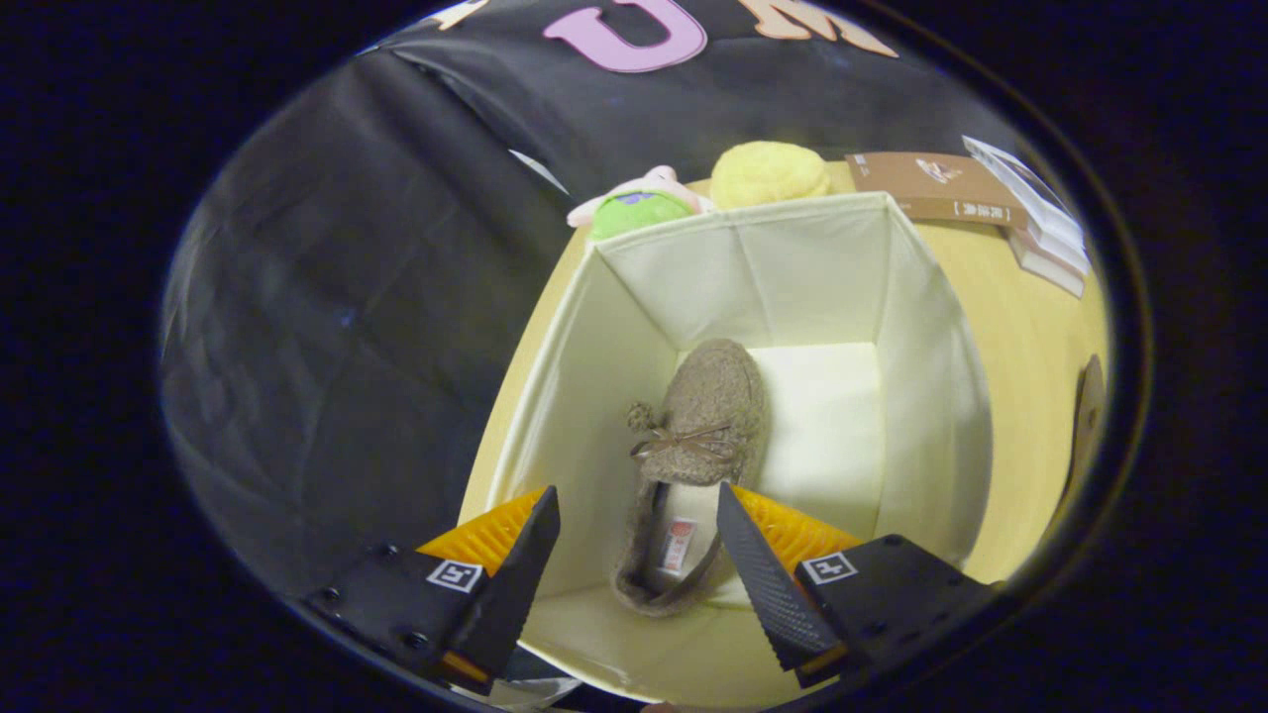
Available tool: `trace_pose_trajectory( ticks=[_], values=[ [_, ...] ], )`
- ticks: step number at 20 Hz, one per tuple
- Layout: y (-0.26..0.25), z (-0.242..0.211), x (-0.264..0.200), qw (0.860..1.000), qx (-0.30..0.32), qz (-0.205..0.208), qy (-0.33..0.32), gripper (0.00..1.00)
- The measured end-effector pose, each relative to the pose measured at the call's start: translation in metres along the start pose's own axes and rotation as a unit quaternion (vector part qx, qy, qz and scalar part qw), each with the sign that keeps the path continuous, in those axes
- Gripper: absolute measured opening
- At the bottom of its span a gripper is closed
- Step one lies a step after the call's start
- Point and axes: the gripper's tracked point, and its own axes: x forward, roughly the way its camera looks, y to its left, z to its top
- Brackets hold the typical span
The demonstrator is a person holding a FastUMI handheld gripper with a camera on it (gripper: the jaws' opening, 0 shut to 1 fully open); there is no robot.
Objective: Open the storage box then place both shoes into the box .Put the left shoe in first, then the right shoe, with the right side of both shoes facing outward in a uniform manner.
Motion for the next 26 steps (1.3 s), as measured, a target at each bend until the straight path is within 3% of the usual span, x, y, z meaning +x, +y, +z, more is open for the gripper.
trace_pose_trajectory(
  ticks=[5,10,17,26],
  values=[
    [0.004,0.018,-0.044,0.998,-0.017,0.048,-0.046,1.00],
    [-0.030,0.033,-0.097,0.993,-0.049,0.052,-0.098,1.00],
    [-0.127,0.042,-0.150,0.982,-0.114,-0.024,-0.146,1.00],
    [-0.252,0.033,-0.204,0.974,-0.095,-0.103,-0.175,1.00]
  ],
)
